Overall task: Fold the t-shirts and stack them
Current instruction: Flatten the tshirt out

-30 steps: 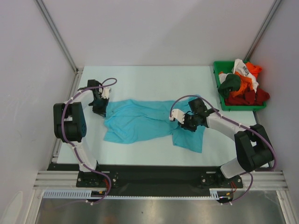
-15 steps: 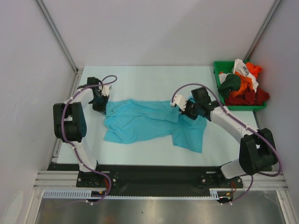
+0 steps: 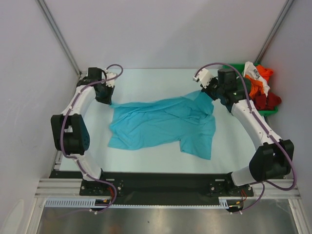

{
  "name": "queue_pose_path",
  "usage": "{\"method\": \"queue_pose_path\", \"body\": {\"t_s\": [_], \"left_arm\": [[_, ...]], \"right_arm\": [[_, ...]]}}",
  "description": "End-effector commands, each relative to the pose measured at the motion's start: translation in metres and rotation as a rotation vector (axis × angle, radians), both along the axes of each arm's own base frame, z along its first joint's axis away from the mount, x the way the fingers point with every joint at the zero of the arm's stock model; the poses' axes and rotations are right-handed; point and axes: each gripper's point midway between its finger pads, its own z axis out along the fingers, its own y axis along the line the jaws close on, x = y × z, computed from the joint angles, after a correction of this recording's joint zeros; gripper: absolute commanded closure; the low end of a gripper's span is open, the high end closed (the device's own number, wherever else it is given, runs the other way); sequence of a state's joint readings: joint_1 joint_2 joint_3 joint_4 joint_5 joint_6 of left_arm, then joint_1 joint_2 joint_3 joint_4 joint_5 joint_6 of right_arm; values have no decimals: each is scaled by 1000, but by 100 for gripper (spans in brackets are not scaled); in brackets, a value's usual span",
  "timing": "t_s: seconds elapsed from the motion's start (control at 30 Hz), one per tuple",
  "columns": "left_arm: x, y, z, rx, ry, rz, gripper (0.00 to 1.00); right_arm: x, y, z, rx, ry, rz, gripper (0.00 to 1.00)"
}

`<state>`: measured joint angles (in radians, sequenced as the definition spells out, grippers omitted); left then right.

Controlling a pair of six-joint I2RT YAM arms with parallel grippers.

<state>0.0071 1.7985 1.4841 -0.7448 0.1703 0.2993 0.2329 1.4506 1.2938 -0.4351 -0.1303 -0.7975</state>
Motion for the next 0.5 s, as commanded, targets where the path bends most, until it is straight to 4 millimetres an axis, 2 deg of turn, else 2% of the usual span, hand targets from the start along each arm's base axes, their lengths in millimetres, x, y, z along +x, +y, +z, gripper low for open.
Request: {"method": "queue_pose_path", "body": {"t_s": [0.0, 0.03, 0.13, 0.2, 0.23, 0.27, 0.33, 0.37, 0.4, 0.47], "left_arm": [[-8, -27, 49, -23, -67, -95, 99], [-11, -30, 64, -29, -105, -96, 100], [-19, -39, 89, -27, -173, -118, 99], [-29, -51, 94, -6, -172, -160, 100], [-33, -56, 97, 0, -180, -179, 100], [-40, -61, 110, 4, -213, -198, 100], [-51, -70, 118, 40, -240, -251, 100], [-56, -73, 125, 48, -255, -270, 100], [-62, -77, 141, 55, -301, -294, 99], [-70, -75, 161, 59, -348, -301, 100]], "right_arm": [[4, -9, 53, 0, -138, -34, 100], [2, -10, 61, 8, -159, -39, 100], [-6, -14, 69, 17, -177, -50, 100], [-14, -17, 64, 17, -164, -55, 100], [-19, -20, 70, 24, -179, -62, 100], [-23, -21, 74, 33, -182, -68, 100], [-31, -21, 91, 70, -203, -75, 100], [-38, -22, 107, 86, -238, -76, 100], [-43, -23, 123, 110, -265, -83, 100], [-54, -24, 149, 136, -319, -75, 100]]}}
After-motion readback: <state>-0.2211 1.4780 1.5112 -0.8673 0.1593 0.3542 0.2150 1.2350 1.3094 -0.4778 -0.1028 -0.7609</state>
